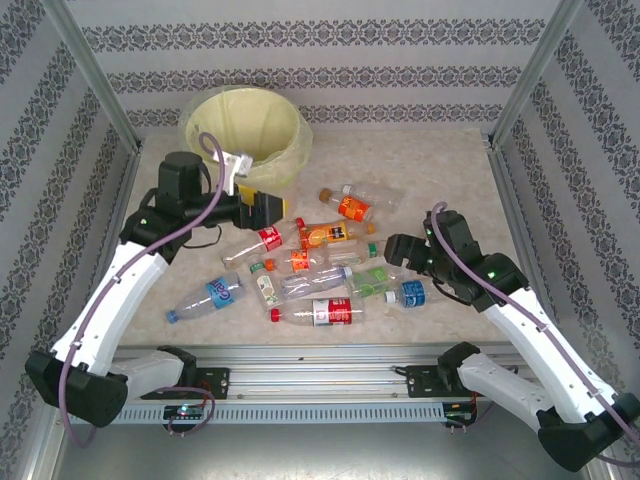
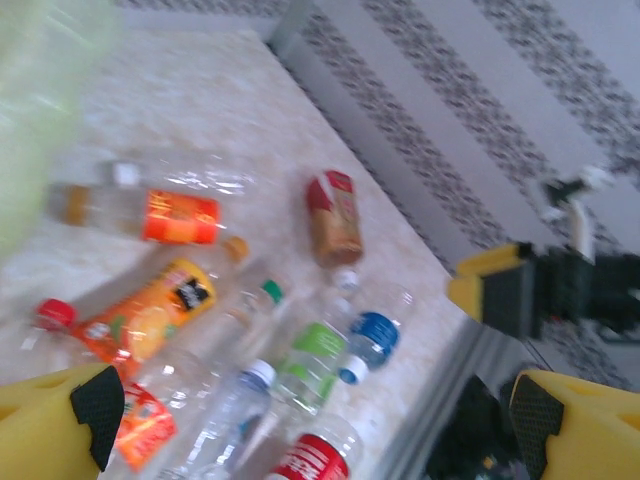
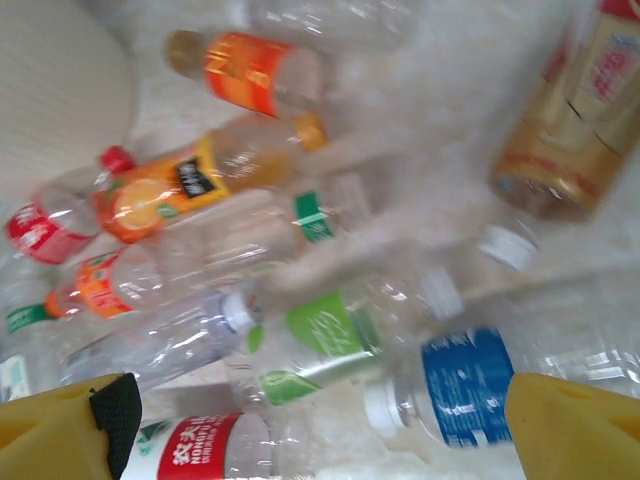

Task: Put the plastic bottles in the bin

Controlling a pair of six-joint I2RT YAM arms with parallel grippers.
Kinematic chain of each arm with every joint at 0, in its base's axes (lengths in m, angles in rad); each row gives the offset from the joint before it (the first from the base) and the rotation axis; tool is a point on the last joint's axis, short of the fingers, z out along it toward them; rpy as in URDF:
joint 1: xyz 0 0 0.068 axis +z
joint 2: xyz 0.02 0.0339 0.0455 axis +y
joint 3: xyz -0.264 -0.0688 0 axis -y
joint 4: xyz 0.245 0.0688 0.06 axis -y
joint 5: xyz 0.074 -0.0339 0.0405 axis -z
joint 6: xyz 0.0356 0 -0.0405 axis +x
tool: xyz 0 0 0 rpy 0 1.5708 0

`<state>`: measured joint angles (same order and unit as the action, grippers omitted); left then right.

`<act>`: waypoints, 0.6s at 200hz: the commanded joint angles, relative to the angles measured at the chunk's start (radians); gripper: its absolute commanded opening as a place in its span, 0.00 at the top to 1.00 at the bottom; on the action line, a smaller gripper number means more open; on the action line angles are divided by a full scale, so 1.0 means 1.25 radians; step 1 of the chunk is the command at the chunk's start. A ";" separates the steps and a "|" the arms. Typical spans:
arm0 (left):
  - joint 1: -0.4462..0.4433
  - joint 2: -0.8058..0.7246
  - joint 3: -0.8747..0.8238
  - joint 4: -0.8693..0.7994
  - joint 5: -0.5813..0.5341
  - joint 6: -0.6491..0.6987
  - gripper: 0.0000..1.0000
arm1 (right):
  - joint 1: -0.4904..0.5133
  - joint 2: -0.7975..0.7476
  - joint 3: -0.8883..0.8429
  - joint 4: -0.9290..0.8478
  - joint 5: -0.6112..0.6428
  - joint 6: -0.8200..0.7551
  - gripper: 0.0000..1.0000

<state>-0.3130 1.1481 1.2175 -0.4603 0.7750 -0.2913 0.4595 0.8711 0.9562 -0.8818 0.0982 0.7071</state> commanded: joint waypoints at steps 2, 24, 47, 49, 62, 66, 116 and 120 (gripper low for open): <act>-0.035 -0.033 -0.046 0.129 0.112 0.044 0.00 | -0.065 -0.010 -0.043 -0.063 0.009 0.113 0.06; -0.081 -0.070 -0.110 0.196 0.125 0.100 0.00 | -0.126 -0.031 -0.082 -0.064 -0.018 0.156 0.07; -0.102 -0.106 -0.176 0.274 0.117 0.104 0.00 | -0.187 -0.048 -0.114 -0.068 -0.034 0.179 0.07; -0.102 -0.108 -0.181 0.279 0.117 0.102 0.00 | -0.191 -0.048 -0.117 -0.069 -0.035 0.181 0.07; -0.106 -0.115 -0.191 0.285 0.127 0.098 0.00 | -0.224 -0.048 -0.143 -0.062 -0.056 0.190 0.07; -0.108 -0.117 -0.194 0.288 0.127 0.100 0.00 | -0.234 -0.046 -0.152 -0.056 -0.066 0.193 0.07; -0.153 -0.132 -0.225 0.281 0.100 0.135 0.00 | -0.320 -0.023 -0.257 0.029 -0.124 0.251 0.08; -0.158 -0.132 -0.225 0.273 0.095 0.141 0.00 | -0.323 -0.023 -0.263 0.033 -0.122 0.254 0.09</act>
<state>-0.4725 0.9955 0.9440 -0.1566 0.8967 -0.1730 0.0826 0.8417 0.6704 -0.8936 -0.0181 0.9646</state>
